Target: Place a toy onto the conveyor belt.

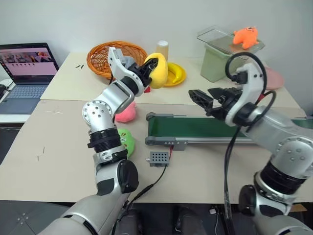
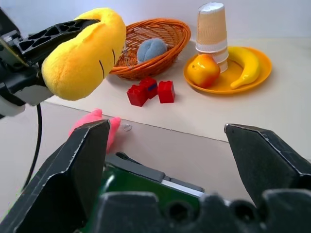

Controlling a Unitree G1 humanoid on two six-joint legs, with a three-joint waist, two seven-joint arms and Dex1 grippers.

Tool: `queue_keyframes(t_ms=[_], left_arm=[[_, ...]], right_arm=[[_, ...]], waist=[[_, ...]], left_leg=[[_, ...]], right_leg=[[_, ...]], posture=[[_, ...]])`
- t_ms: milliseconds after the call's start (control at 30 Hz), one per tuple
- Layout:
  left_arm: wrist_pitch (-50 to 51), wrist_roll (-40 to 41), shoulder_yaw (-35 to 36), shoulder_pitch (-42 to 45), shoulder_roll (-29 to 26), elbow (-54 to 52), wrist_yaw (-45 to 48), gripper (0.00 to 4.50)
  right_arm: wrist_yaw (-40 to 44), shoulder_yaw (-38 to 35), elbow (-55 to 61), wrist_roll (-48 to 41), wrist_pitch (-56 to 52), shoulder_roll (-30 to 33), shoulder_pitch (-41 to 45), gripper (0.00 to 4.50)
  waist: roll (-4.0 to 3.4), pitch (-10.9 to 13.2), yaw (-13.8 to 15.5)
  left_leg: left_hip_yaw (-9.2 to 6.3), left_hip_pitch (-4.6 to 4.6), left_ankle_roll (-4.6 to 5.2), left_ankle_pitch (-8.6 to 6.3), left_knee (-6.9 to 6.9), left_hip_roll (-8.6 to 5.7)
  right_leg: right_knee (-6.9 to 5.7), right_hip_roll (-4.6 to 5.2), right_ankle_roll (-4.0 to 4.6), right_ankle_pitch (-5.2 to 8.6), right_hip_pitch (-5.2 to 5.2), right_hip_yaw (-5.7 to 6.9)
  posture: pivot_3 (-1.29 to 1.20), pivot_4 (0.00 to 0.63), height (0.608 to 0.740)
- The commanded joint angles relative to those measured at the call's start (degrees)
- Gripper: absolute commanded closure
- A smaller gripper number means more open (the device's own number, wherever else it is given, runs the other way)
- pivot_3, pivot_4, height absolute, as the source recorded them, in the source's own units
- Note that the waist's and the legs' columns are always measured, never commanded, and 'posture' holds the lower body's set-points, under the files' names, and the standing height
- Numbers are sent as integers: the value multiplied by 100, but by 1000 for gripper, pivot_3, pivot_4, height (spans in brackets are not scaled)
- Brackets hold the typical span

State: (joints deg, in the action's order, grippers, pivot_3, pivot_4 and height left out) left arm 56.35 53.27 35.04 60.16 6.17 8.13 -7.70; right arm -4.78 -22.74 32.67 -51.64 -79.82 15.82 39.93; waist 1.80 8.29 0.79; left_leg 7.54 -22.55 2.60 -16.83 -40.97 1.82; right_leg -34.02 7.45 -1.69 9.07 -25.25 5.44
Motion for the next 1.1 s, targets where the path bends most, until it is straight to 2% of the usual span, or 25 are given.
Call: queue_keyframes(t_ms=[33, 467, 800, 1100], left_arm=[[-119, 258, -250, -140, 297, -262, -101, 3758], [-387, 582, -870, -827, 498, -334, -315, 3758], [-524, 1121, -1274, -877, 609, -486, -713, 3758], [-488, 1911, -1343, -891, 522, -649, -1344, 3758]], right_arm=[[-292, 49, 130, -12, 75, -290, 230, 0], [-594, 438, -116, 3, 194, -1119, 776, 0], [-309, 1060, -265, 410, 527, -1039, 432, 0], [11, 1244, -469, 721, 910, -899, 255, 0]], waist=[[0, 0, -12], [-3, 0, -63], [-3, 0, -82], [-3, 0, -98]], left_leg=[[2, 0, 0, 0, 1, 0], [0, 3, -1, 1, 2, 1], [-5, 2, -1, 1, 2, 0], [-39, 2, -1, 1, 2, -1]], right_leg=[[1, 0, 0, 0, 0, 0], [-3, -1, 0, 0, 1, 2], [-1, -1, 0, 1, 1, 2], [0, -1, 0, 1, 2, 2]], posture=[[0, 150, 734], [0, 150, 734], [0, 150, 734], [0, 150, 734]])
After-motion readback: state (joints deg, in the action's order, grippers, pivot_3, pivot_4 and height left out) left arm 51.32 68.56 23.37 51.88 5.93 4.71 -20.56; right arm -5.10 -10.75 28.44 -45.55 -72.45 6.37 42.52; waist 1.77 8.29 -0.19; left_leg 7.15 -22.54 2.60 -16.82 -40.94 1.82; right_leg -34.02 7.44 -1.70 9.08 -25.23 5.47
